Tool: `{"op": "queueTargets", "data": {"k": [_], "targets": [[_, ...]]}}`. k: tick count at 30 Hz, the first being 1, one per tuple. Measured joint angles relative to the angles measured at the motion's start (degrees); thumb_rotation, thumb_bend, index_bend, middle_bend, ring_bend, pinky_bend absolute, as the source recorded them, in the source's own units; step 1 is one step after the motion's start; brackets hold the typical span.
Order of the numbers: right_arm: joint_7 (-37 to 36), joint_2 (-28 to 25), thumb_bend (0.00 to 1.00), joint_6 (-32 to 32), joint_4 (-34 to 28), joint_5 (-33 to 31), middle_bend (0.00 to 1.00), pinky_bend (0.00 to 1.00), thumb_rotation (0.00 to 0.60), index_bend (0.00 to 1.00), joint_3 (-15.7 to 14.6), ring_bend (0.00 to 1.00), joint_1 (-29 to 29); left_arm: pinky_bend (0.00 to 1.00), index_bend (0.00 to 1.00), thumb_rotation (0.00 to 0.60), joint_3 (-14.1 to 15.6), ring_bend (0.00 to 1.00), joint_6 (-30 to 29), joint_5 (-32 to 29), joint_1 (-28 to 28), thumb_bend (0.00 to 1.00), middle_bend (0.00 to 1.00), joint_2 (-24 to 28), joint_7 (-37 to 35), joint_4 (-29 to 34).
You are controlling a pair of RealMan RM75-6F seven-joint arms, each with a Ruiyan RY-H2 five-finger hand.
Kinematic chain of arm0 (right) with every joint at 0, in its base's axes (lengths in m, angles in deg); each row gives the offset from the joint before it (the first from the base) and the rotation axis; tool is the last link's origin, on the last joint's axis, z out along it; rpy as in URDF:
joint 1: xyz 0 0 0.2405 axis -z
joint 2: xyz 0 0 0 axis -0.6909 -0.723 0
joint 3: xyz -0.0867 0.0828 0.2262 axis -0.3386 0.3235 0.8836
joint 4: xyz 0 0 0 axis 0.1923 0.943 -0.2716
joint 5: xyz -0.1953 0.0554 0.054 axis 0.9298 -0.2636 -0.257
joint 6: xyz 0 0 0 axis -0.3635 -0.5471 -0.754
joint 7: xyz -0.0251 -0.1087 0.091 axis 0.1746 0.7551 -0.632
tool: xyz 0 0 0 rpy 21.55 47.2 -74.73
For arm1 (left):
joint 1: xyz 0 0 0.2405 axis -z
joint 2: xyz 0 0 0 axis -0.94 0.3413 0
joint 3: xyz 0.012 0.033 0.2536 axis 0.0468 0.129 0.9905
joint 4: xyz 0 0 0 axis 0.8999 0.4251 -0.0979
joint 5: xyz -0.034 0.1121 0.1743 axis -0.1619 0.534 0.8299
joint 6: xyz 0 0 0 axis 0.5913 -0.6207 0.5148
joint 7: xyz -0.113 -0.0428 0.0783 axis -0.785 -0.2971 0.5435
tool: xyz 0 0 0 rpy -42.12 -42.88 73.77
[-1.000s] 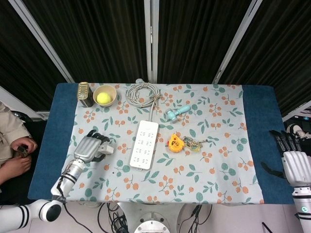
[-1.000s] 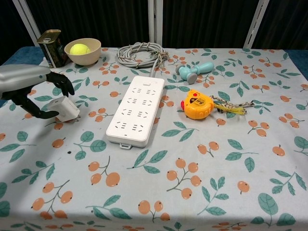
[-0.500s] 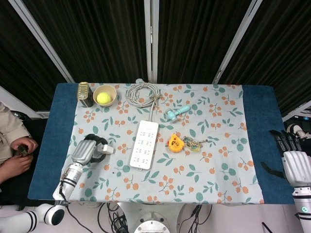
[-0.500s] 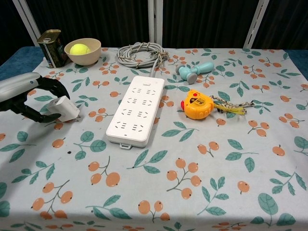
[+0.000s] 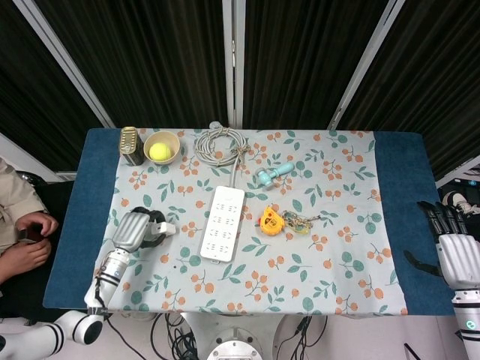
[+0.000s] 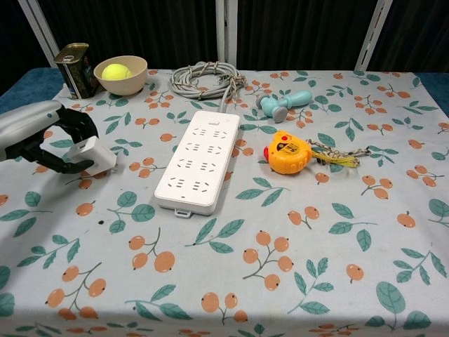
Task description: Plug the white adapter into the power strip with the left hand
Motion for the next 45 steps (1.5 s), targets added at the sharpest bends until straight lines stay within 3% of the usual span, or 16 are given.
{"op": "queueTargets", "data": {"k": [3, 10, 18, 27, 45], "targets": [[0.3, -0.1, 0.12, 0.0, -0.2, 0.0, 0.09, 0.0, 0.6, 0.07, 0.1, 0.0, -0.1, 0.59, 0.64, 0.6, -0.2, 0.59, -0.1, 1.9, 1.0, 0.4, 0.76, 2.0, -1.0, 2.1], [0.9, 0.1, 0.12, 0.7, -0.6, 0.2, 0.09, 0.0, 0.6, 0.07, 0.2, 0.0, -0.6, 0.6, 0.66, 0.6, -1.4, 0.61, 2.2, 6.4, 6.0, 0.46, 0.78, 8.7, 2.1, 12.0], [1.6, -0.4, 0.12, 0.7, -1.3, 0.0, 0.09, 0.0, 0.6, 0.07, 0.2, 0.0, -0.6, 0.58, 0.67, 0.6, -3.3, 0.6, 12.9, 6.7, 14.7, 0.47, 0.78, 10.7, 9.9, 15.9], [1.8, -0.9, 0.12, 0.4, -1.7, -0.5, 0.09, 0.0, 0.6, 0.07, 0.3, 0.0, -0.2, 0.58, 0.67, 0.6, -4.7, 0.6, 20.0, -0.1, 19.8, 0.46, 0.78, 9.4, 16.8, 15.1], [1.6, -1.0, 0.12, 0.5, -1.5, -0.9, 0.09, 0.0, 0.6, 0.07, 0.4, 0.0, 0.0, 0.56, 0.67, 0.6, -4.2, 0.6, 19.3, -12.3, 21.4, 0.46, 0.78, 7.7, 26.8, 18.3]]}}
